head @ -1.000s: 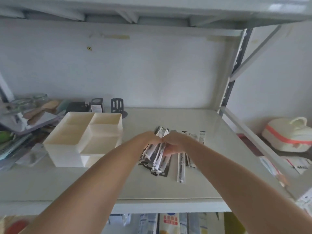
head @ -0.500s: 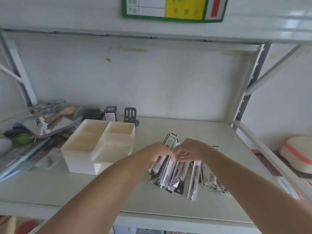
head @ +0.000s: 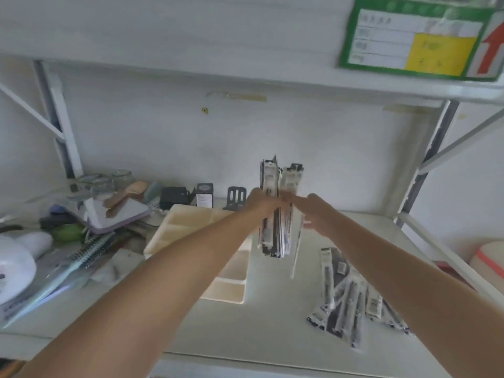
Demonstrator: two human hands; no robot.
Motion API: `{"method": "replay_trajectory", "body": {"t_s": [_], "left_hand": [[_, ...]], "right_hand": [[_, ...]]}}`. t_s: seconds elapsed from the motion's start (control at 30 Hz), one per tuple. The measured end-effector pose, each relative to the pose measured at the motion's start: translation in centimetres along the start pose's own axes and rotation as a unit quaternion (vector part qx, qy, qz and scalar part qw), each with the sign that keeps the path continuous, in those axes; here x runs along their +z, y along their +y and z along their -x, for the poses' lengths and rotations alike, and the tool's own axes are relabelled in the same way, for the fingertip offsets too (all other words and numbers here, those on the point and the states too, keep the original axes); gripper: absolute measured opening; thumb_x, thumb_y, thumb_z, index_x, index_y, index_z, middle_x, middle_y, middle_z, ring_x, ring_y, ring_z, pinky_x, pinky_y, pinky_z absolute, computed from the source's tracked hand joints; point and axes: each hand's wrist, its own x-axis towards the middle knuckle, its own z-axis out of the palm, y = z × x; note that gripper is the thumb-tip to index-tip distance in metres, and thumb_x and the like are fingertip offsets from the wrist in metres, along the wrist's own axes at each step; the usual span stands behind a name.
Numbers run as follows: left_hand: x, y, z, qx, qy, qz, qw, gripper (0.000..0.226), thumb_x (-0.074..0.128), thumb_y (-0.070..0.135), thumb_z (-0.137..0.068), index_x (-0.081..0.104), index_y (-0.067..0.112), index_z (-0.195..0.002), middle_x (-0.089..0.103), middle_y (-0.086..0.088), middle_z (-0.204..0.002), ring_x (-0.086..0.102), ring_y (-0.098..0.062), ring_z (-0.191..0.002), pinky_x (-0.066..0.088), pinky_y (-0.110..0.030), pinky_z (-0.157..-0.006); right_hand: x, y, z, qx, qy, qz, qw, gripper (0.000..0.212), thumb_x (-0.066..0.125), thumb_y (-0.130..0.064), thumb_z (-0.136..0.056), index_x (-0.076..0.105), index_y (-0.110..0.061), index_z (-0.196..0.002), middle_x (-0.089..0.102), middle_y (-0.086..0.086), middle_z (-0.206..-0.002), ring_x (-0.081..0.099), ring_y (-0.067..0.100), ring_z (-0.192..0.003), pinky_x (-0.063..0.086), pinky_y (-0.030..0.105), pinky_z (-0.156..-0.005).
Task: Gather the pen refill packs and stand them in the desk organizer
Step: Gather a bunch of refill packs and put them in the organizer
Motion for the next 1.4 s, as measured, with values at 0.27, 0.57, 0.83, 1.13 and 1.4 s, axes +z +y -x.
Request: {"method": "replay_trajectory", "body": {"t_s": [0.27, 0.57, 0.83, 1.13, 1.4], "left_hand": [[-11.7, -0.9, -1.9, 0.098, 0.066, 0.056, 0.991, 0.038, 0.056, 0.015, -0.086, 0.053, 0.006, -0.123, 0.065, -0.009, -0.113, 0.062, -0.023, -0.100, 0.052, -0.032, -0.087], [-18.5, -4.4, -3.5, 0.218, 0.051, 0.047, 0.974, 0.042, 0.061, 0.016, -0.087, 0.047, 0.008, -0.125, 0.059, 0.001, -0.107, 0.057, -0.013, -0.100, 0.045, -0.022, -0.090], [-16.7, -7.3, -5.1, 0.230, 0.010, 0.120, 0.966, 0.012, 0.059, 0.011, -0.088, 0.060, 0.001, -0.093, 0.057, 0.008, -0.062, 0.058, 0.009, -0.048, 0.048, -0.010, -0.054], [-17.9, -8.5, -5.1, 0.270, -0.024, 0.122, 0.955, 0.045, 0.064, 0.055, -0.057, 0.060, 0.019, -0.083, 0.070, 0.015, -0.062, 0.065, 0.010, -0.059, 0.050, -0.007, -0.055], [-17.7, -10.4, -5.6, 0.227, -0.036, 0.168, 0.959, 0.032, 0.063, 0.010, -0.084, 0.058, -0.005, -0.111, 0.066, 0.004, -0.076, 0.065, 0.008, -0.056, 0.049, -0.005, -0.053]], "right_hand": [[11.9, -7.7, -0.5, -0.130, -0.065, 0.007, 0.989, 0.065, 0.035, -0.053, -0.090, 0.055, -0.002, -0.124, 0.065, 0.016, -0.108, 0.061, 0.028, -0.102, 0.045, 0.039, -0.100], [16.1, -8.7, -2.2, -0.248, -0.168, 0.132, 0.945, 0.039, 0.056, -0.017, -0.087, 0.048, -0.006, -0.124, 0.059, 0.001, -0.114, 0.054, 0.017, -0.108, 0.043, 0.031, -0.098], [15.4, -6.6, -3.8, -0.203, -0.087, 0.255, 0.941, 0.017, 0.063, -0.027, -0.084, 0.058, -0.012, -0.090, 0.061, 0.000, -0.078, 0.054, 0.016, -0.075, 0.040, 0.025, -0.072], [15.9, -7.1, -3.6, -0.178, -0.083, 0.235, 0.952, 0.023, 0.072, -0.032, -0.074, 0.056, -0.024, -0.060, 0.058, -0.005, -0.061, 0.050, 0.014, -0.060, 0.034, 0.017, -0.054], [17.1, -5.7, -2.5, -0.176, -0.094, 0.234, 0.952, 0.025, 0.059, -0.032, -0.087, 0.053, -0.017, -0.067, 0.048, 0.004, -0.060, 0.043, 0.014, -0.049, 0.036, 0.008, -0.043]]}}
